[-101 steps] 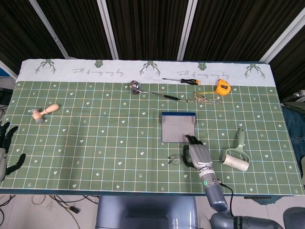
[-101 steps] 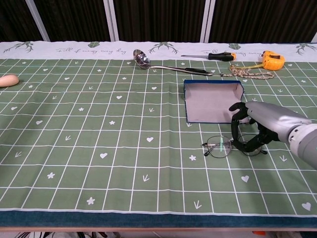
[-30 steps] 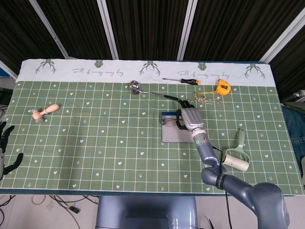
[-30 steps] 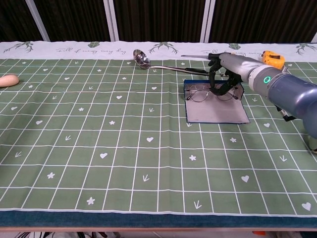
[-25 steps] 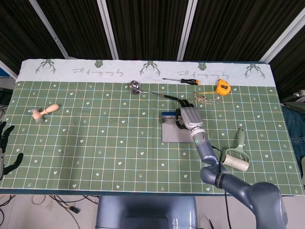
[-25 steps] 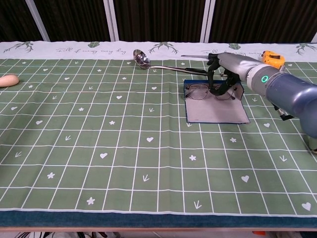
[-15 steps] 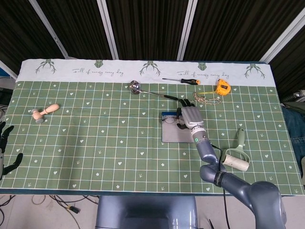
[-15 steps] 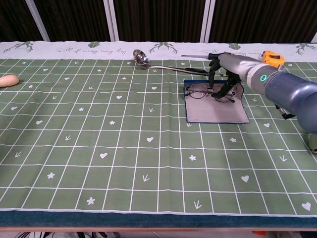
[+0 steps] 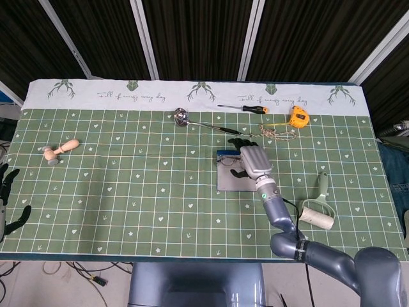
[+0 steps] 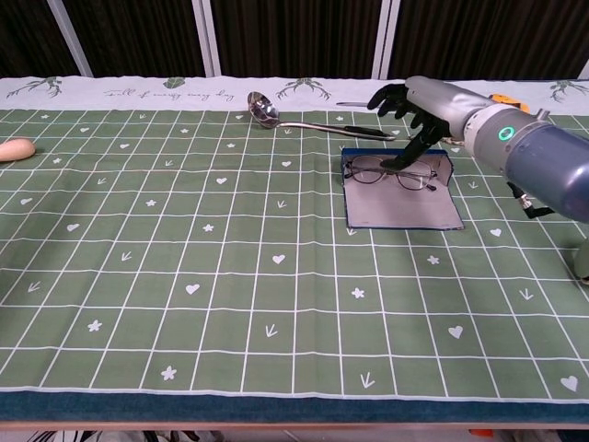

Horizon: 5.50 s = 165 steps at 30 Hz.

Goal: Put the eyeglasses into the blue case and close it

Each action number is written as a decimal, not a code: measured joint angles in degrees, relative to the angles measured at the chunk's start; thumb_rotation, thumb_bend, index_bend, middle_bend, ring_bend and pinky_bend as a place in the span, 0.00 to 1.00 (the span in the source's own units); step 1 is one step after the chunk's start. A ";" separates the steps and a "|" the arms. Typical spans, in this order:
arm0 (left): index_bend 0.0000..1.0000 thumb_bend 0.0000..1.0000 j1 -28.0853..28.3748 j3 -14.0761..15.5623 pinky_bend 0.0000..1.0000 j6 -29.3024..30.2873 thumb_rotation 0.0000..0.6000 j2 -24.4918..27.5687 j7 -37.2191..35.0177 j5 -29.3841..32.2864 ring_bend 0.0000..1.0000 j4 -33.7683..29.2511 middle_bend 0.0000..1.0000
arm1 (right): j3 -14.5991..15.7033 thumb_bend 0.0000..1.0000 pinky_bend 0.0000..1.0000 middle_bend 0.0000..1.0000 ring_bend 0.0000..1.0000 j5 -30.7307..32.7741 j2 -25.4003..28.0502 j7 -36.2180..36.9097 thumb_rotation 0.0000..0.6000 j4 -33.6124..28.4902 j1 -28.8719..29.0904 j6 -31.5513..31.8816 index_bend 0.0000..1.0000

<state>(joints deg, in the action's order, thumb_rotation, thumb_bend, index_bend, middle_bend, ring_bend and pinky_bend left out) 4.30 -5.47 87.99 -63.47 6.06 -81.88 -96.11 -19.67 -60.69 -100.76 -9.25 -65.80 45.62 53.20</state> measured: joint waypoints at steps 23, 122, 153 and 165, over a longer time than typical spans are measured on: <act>0.09 0.31 -0.03 0.01 0.00 -0.16 1.00 0.15 -0.06 0.10 0.00 -0.22 0.00 | 5.72 0.72 1.00 1.00 1.00 13.29 5.52 -13.82 1.00 -14.07 -3.16 -1.66 0.12; 0.09 0.31 -0.28 -0.10 0.00 0.07 1.00 -0.33 1.94 0.87 0.00 -0.24 0.00 | 9.26 0.13 0.26 0.22 0.25 -9.09 -10.66 -7.88 1.00 10.81 -10.36 17.45 0.12; 0.09 0.31 -0.30 -0.21 0.00 0.13 1.00 -0.32 1.63 0.83 0.00 -0.33 0.00 | 7.30 0.11 0.26 0.22 0.24 -9.16 -10.26 -9.39 1.00 9.69 -10.41 13.43 0.16; 0.09 0.31 -0.34 -0.20 0.00 0.16 1.00 -0.31 1.71 0.83 0.00 -0.35 0.00 | 7.29 0.25 0.26 0.22 0.24 -9.51 -10.20 -9.21 1.00 9.91 -10.58 12.63 0.21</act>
<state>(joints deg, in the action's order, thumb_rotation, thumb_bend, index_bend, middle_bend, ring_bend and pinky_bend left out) 3.97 -5.67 88.15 -63.78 7.77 -81.04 -96.47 -12.39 -70.20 -110.96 -18.46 -55.89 35.04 65.83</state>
